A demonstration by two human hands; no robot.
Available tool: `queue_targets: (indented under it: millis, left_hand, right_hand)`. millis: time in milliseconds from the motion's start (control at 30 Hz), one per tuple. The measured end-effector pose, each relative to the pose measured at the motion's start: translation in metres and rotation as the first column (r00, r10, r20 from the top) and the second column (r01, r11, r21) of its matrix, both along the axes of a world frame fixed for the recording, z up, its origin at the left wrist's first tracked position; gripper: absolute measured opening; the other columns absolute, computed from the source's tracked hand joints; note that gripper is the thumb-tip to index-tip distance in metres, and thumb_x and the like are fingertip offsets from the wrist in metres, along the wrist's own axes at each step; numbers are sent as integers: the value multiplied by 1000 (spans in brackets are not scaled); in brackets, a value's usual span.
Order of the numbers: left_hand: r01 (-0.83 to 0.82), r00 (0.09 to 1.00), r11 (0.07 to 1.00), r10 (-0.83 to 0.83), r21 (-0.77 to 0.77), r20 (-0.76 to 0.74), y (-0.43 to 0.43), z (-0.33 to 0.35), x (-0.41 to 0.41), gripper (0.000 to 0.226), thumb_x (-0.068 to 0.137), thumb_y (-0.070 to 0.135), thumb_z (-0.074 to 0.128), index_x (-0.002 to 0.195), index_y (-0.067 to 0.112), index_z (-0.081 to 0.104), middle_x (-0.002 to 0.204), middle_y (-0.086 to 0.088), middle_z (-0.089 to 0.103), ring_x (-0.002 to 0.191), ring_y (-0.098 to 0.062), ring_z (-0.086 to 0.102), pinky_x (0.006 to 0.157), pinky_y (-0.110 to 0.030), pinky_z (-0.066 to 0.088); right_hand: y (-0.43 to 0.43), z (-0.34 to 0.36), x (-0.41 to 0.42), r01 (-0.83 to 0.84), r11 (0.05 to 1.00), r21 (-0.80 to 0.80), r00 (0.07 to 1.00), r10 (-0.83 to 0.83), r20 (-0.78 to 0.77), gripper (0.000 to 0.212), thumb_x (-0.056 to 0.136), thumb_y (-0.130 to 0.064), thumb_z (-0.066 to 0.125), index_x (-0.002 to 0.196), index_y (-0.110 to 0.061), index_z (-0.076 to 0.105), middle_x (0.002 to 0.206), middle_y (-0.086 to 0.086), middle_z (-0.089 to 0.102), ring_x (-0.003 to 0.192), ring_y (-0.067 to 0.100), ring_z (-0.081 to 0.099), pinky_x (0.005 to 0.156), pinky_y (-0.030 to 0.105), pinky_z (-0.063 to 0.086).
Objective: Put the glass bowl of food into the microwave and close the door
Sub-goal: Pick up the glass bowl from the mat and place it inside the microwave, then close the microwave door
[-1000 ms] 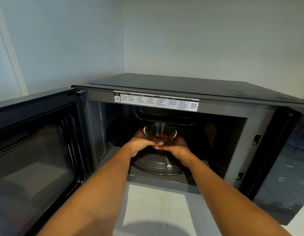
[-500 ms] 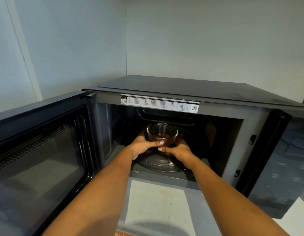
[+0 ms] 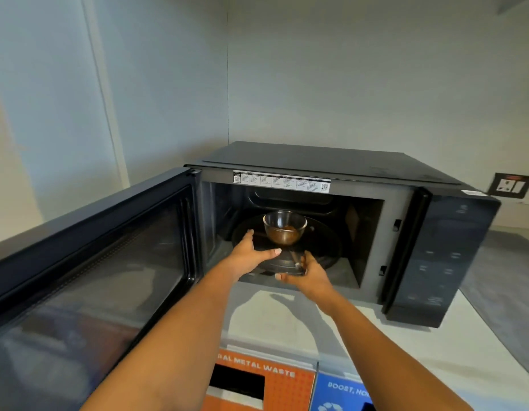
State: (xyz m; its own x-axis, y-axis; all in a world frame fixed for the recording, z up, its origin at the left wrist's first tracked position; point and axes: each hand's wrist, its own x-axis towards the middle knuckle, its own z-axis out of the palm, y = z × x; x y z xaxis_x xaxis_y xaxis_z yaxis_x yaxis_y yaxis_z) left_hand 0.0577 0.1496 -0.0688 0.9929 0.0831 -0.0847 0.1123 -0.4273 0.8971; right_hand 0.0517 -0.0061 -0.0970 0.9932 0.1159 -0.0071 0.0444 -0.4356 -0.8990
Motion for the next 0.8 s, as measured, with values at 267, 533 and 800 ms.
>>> queue_targets:
  millis: [267, 533, 800]
  left_hand:
    - [-52, 994, 996, 45, 76, 97, 10, 34, -76, 89, 85, 37, 65, 151, 14, 11, 158, -7, 21, 143, -27, 25, 113, -37, 27]
    - [-247, 937, 808, 60, 534, 343, 31, 75, -139, 70, 83, 38, 66, 137, 4, 38, 143, -16, 43, 132, -32, 41, 107, -44, 38]
    - [-380, 918, 294, 0, 877, 397, 36, 126, -192, 80, 89, 46, 52, 147, 2, 19, 157, -20, 17, 146, -32, 11, 118, -48, 7]
  right_hand:
    - [27, -9, -96, -107, 994, -30, 994, 106, -37, 89, 74, -32, 73, 142, -8, 20, 151, 13, 29, 135, 27, 34, 107, 36, 34]
    - [70, 1, -186, -257, 966, -27, 962, 258, 94, 76, 78, -30, 69, 140, -14, 27, 149, 5, 33, 135, 19, 34, 108, 33, 35]
    - [115, 22, -261, -464, 886, 11, 876, 457, 152, 64, 77, -33, 68, 133, -21, 38, 141, -1, 42, 130, 16, 39, 101, 31, 42]
